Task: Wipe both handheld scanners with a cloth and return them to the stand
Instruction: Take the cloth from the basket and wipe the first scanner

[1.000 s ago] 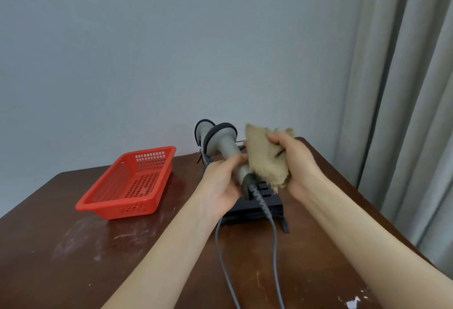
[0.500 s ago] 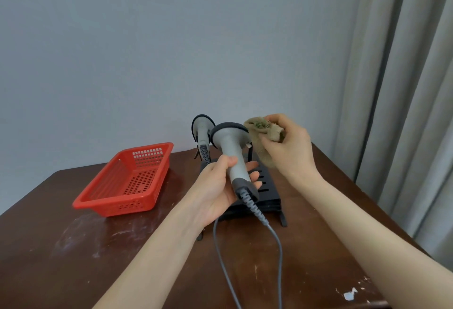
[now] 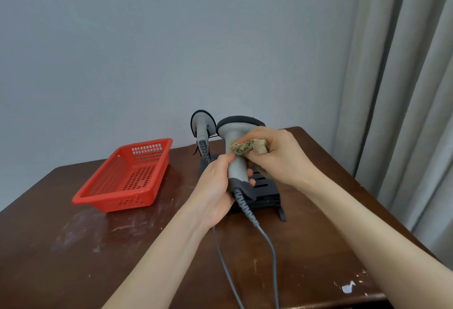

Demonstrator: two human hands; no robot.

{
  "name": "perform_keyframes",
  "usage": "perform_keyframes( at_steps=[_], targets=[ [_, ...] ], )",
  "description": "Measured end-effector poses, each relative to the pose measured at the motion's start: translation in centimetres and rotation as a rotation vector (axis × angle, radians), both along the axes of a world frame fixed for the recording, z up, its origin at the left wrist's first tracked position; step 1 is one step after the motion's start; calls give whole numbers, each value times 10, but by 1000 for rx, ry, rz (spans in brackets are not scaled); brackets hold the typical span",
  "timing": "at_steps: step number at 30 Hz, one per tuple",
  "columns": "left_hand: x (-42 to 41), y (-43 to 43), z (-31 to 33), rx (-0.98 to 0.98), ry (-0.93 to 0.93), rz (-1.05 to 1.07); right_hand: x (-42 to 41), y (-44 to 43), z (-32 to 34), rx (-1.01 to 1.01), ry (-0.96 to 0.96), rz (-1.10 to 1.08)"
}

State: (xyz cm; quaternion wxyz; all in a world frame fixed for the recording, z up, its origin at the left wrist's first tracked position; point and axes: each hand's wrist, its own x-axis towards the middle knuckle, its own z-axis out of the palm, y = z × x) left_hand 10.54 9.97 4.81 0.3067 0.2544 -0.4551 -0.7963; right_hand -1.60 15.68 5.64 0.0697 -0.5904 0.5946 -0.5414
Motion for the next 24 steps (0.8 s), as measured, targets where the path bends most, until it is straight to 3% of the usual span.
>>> perform_keyframes(
  at_steps=[7, 13, 16, 21, 24],
  targets=[
    [-7, 6, -2, -26, 19, 77, -11, -14, 4, -53, 150, -256],
    [-7, 7, -3, -48, 58, 169, -1, -4, -1, -10, 6, -97],
    [-6, 9, -6, -47, 47, 187, 2, 3, -2, 28, 48, -30],
    [-10, 13, -3, -65, 42, 152, -14, -14, 6, -5, 130, -262],
    [-11, 13, 2, -56, 38, 178, -14, -15, 5, 2, 78, -237]
  ],
)
